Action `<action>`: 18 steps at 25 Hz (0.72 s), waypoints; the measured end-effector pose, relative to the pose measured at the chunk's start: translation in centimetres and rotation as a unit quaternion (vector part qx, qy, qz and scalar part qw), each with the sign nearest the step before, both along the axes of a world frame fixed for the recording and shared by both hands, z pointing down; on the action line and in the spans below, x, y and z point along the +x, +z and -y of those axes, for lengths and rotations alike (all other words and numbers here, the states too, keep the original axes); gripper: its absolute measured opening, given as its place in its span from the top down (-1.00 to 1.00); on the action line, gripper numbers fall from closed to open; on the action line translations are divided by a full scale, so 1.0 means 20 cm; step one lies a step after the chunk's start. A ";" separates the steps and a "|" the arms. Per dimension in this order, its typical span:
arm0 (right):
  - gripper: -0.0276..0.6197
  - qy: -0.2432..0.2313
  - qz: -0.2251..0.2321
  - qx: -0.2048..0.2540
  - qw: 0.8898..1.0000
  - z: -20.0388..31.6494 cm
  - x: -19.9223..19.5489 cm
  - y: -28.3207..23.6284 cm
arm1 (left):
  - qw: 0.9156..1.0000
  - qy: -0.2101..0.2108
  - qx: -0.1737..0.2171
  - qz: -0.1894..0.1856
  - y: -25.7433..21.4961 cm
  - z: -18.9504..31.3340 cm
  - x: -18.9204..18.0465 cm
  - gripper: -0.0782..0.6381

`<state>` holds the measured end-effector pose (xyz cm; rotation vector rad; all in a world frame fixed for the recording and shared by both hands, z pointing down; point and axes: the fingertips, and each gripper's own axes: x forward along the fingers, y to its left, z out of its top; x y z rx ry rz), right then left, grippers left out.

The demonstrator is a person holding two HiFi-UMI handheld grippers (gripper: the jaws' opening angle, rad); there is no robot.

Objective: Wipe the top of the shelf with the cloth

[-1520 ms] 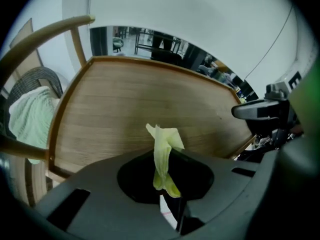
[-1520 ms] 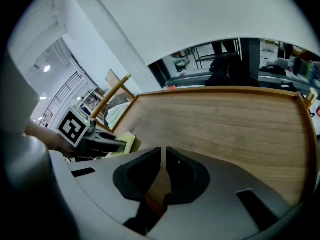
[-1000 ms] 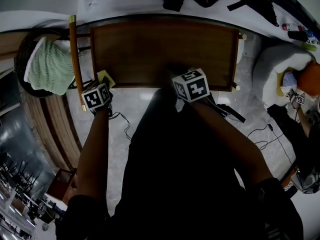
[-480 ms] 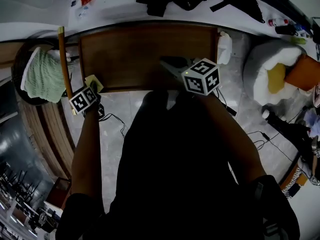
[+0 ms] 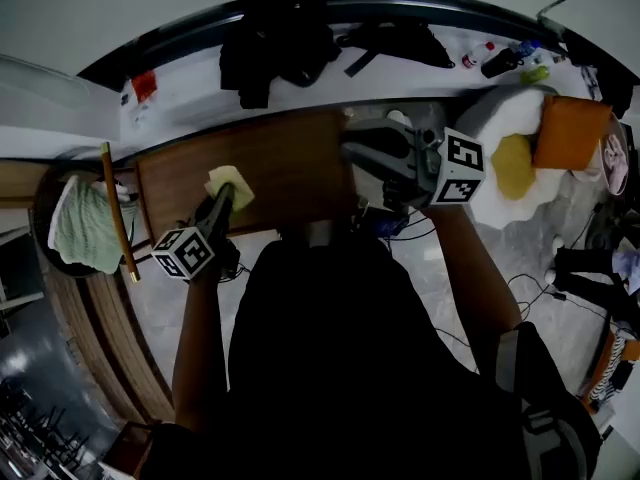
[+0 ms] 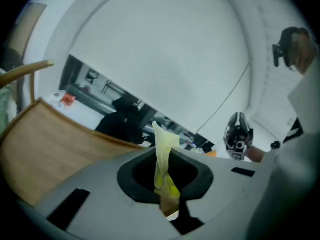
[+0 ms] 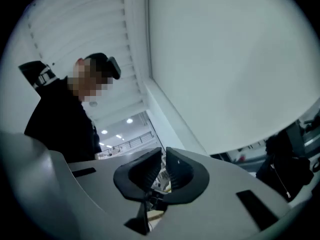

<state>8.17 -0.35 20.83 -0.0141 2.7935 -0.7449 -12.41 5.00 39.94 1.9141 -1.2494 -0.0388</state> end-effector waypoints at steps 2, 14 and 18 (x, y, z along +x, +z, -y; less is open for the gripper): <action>0.79 -0.003 0.046 0.017 0.999 -0.04 0.13 -0.15 | 0.997 0.026 0.062 -0.023 -0.26 0.04 0.20 0.69; 0.79 -0.042 0.098 0.119 0.987 -0.37 0.27 -0.41 | 0.956 0.136 0.260 0.009 -1.19 -0.12 0.67 0.69; 0.79 -0.017 0.070 0.130 0.989 -0.51 0.29 -0.39 | 0.944 0.154 0.290 0.005 -1.28 -0.20 0.71 0.69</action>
